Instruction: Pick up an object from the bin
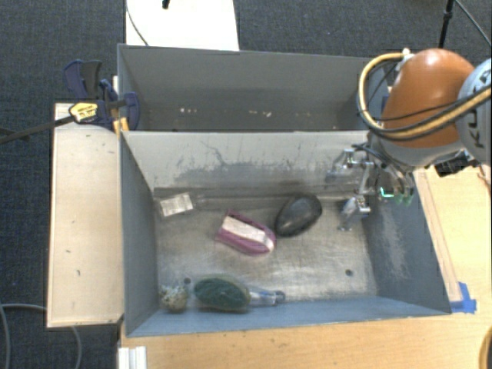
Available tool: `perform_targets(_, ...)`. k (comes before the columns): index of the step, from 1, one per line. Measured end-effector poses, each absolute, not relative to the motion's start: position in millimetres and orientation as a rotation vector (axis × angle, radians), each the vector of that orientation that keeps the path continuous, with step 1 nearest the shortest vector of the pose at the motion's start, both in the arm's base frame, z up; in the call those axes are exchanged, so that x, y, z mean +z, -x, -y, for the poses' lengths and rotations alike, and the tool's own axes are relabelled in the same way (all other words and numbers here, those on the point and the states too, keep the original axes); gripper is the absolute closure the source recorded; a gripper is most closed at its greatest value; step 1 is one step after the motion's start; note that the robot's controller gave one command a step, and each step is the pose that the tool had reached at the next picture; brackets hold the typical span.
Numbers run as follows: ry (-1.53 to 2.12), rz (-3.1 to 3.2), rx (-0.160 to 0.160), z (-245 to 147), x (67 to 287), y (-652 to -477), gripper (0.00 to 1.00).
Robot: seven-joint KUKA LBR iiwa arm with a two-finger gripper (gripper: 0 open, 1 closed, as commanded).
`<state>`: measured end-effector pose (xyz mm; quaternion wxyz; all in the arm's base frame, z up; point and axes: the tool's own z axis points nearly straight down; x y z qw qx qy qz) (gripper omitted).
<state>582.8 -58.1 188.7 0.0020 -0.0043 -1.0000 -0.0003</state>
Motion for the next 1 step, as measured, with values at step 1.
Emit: perform_targets(1, -0.526, 3.107, 0.000, 15.5, 72.7, -592.1, 0.00)
